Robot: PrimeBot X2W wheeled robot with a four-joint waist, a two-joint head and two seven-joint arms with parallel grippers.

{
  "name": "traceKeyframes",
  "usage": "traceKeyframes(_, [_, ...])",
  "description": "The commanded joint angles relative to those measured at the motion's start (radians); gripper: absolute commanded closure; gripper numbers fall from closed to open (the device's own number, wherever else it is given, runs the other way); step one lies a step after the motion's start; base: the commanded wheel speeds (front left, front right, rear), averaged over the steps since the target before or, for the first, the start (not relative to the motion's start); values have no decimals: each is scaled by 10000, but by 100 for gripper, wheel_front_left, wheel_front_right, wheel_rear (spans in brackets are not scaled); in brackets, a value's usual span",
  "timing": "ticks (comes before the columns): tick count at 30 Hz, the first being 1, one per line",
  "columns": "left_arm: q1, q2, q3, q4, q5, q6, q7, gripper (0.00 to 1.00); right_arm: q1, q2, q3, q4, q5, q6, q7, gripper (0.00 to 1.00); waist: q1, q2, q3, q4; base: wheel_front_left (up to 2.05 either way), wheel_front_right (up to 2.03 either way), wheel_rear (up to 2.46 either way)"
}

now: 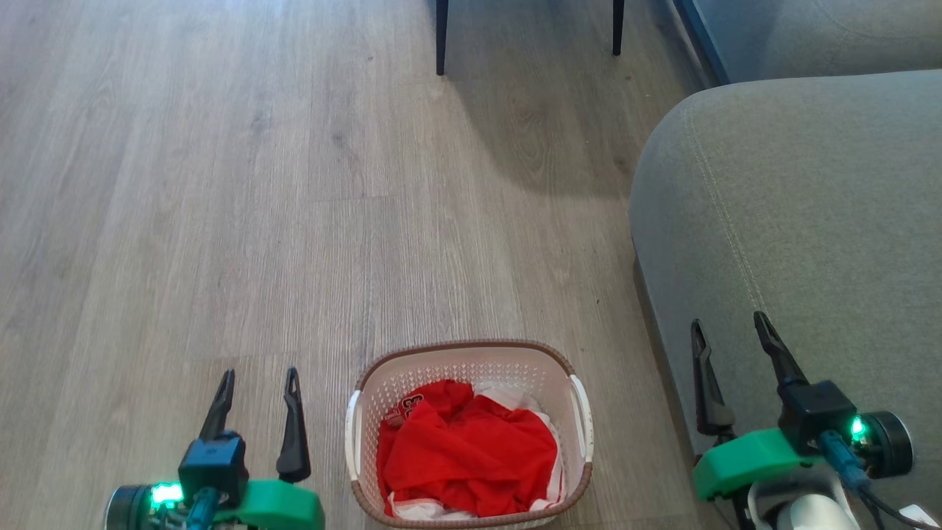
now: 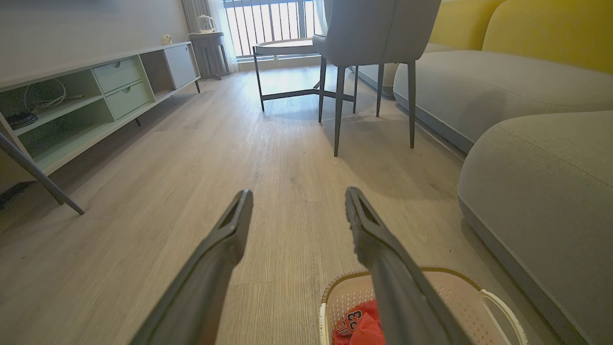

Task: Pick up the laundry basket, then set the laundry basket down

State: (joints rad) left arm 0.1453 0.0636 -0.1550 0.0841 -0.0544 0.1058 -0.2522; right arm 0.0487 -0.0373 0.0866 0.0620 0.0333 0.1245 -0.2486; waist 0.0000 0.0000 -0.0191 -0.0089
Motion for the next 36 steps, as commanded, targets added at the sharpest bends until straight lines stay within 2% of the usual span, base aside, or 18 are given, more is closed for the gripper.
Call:
traceKeyframes(1, [-322, -36, 333, -260, 74, 2, -95, 0, -269, -129, 188, -352, -59, 62, -132, 0, 0, 0, 6, 1, 0, 0, 0])
traceKeyframes(11, [-334, -67, 334, -294, 93, -33, -95, 0, -261, -129, 148, -347, -42, 62, -132, 0, 0, 0, 177, 11, 0, 0, 0])
traceKeyframes(17, [-503, -90, 265, -219, 17, -69, -95, 0, -426, -129, 147, -204, 8, 62, -132, 0, 0, 0, 673, 43, 0, 0, 0])
traceKeyframes(25, [-1769, -117, 143, 336, -222, -220, -95, 0, -1639, -129, 211, 309, -57, 62, -132, 0, 0, 0, 2638, 95, 0, 0, 0])
traceKeyframes(36, [-4477, -131, -214, 2170, -838, -221, -95, 0, -4136, -129, 187, 1740, -98, 62, -132, 0, 0, 0, 5696, 288, 0, 0, 0])
